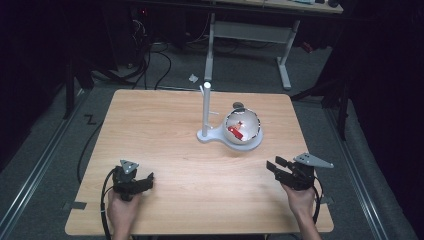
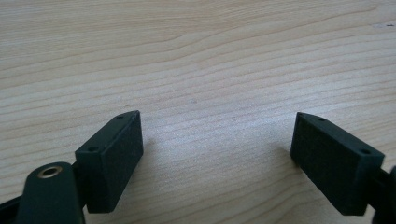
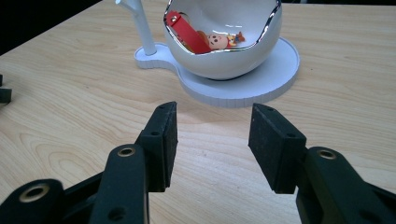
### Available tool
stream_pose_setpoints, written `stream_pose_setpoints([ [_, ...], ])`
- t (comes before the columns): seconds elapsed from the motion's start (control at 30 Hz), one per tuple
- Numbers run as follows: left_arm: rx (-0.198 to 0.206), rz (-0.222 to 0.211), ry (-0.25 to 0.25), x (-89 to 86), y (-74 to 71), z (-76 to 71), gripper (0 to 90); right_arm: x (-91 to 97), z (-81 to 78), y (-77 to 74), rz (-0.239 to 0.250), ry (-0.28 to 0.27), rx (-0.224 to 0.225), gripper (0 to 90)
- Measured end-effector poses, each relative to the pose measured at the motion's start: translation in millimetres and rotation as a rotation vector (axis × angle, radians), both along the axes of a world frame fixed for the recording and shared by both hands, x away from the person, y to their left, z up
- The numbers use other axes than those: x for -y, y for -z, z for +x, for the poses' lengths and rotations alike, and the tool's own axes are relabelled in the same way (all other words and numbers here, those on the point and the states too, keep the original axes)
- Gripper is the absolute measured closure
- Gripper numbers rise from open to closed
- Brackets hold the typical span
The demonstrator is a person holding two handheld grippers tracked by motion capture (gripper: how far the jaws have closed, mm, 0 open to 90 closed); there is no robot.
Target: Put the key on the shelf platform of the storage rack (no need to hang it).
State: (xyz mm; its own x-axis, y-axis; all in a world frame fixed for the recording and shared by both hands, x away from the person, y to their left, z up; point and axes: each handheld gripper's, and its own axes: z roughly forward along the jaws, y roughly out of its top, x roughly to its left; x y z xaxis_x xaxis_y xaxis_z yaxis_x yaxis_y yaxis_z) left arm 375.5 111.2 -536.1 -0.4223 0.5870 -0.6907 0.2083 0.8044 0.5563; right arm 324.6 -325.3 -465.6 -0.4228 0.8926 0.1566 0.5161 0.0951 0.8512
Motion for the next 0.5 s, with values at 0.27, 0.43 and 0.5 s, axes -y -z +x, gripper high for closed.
stream_pose_setpoints([
  [0.27,0.000,-0.001,0.000,0.0,0.0,0.0,17.2,-6.7,5.8,9.3,-0.010,-0.007,-0.032,52.5],
  [0.43,0.000,-0.001,-0.001,0.1,0.0,0.0,17.2,-9.5,9.3,16.9,-0.015,-0.014,-0.046,52.4],
  [0.5,0.000,-0.001,-0.001,0.1,0.0,0.0,17.2,-10.5,11.0,20.3,-0.020,-0.014,-0.053,52.4],
])
